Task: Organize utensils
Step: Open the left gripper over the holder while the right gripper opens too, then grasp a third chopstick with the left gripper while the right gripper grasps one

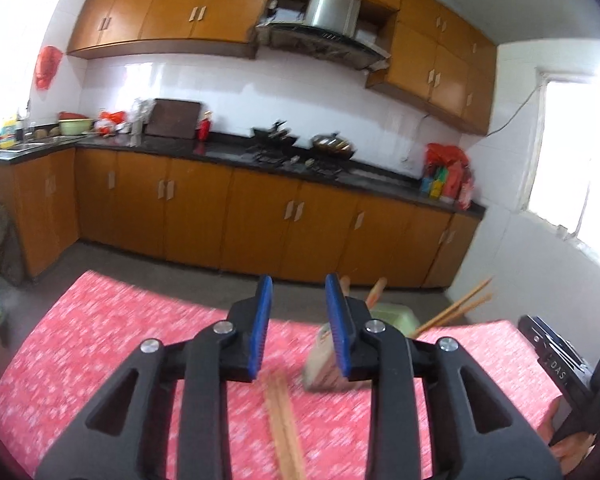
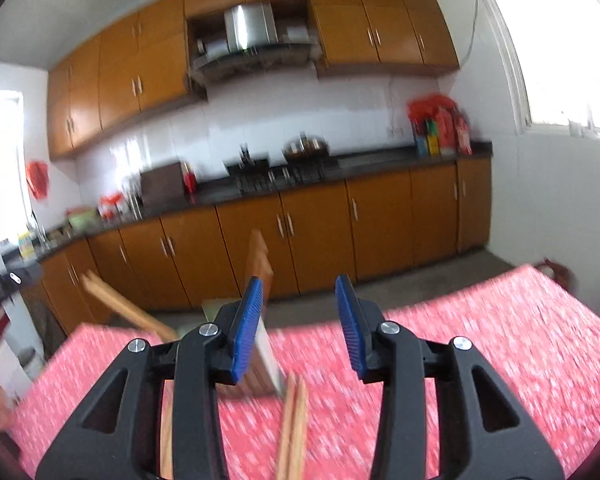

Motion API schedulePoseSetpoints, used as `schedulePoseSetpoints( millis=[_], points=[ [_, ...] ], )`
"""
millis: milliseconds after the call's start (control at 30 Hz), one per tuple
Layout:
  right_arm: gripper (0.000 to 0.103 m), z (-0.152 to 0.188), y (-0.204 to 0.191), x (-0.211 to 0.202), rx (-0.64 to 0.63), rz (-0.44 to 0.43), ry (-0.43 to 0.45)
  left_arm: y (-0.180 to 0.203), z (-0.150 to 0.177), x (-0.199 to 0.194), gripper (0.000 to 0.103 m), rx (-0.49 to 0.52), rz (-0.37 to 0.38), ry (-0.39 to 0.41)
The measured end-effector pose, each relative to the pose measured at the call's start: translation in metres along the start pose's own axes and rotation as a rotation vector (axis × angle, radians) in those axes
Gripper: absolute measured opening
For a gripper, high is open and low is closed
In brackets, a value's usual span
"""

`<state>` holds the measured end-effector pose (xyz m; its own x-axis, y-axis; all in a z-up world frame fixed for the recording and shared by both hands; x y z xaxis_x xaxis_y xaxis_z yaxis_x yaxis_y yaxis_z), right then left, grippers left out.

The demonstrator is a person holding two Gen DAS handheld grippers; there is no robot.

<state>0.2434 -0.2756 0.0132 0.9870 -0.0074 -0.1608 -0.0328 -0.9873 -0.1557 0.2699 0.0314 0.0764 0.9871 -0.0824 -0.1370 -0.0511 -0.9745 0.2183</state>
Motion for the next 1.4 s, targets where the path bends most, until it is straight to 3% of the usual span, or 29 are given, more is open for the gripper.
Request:
schedulePoseSetpoints(
  millis=[167,267,367,667,800,1033,1133,1300,1400],
  points=[
    [0.036,0.102,0.014,0.017,0.041,-0.001,-0.293,-0.041,0.083,-0.005,0.029,0.069,-0.13,-0.159],
    [0.022,0.14,0.004,0.018,0.049,-0.049,-0.395,-0.062,0.134,-0.006,0.029,0.067,-0.181,-0.271],
    [0.016,0.165,-0.012,0.016,0.055,-0.092,-0.463,-0.07,0.166,-0.009,0.029,0.029,-0.189,-0.348],
    [0.013,0.195,-0.019,0.018,0.003,-0.1,-0.522,-0.054,0.196,-0.01,0.029,0.03,-0.153,-0.406],
    [0.013,0.194,-0.012,0.023,-0.064,-0.032,-0.498,-0.045,0.202,-0.007,0.03,0.028,-0.125,-0.426],
    [0.013,0.195,-0.009,0.022,-0.049,-0.051,-0.505,-0.027,0.214,-0.003,0.029,0.031,-0.067,-0.459],
    [0.012,0.198,-0.001,0.023,-0.08,-0.021,-0.5,-0.02,0.219,-0.001,0.029,0.028,-0.043,-0.476],
    [0.008,0.194,0.02,0.032,0.016,0.018,-0.499,-0.007,0.231,0.0,0.029,0.026,-0.001,-0.509],
    [0.008,0.194,0.021,0.03,0.0,0.015,-0.495,0.0,0.239,0.002,0.024,0.056,0.012,-0.529]
  ],
)
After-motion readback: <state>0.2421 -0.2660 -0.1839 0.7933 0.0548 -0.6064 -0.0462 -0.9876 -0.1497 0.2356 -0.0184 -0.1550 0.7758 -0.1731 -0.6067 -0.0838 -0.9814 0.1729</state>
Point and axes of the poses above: each gripper's, at about its wrist camera, not at the fingertips, and x roughly the way its jaws point, y to its right, z to its underside, the point moved 9 cm from there along x, roughly the way its jaws point, and after that the axes turned 14 degrees about y, right-handed, at the moved point
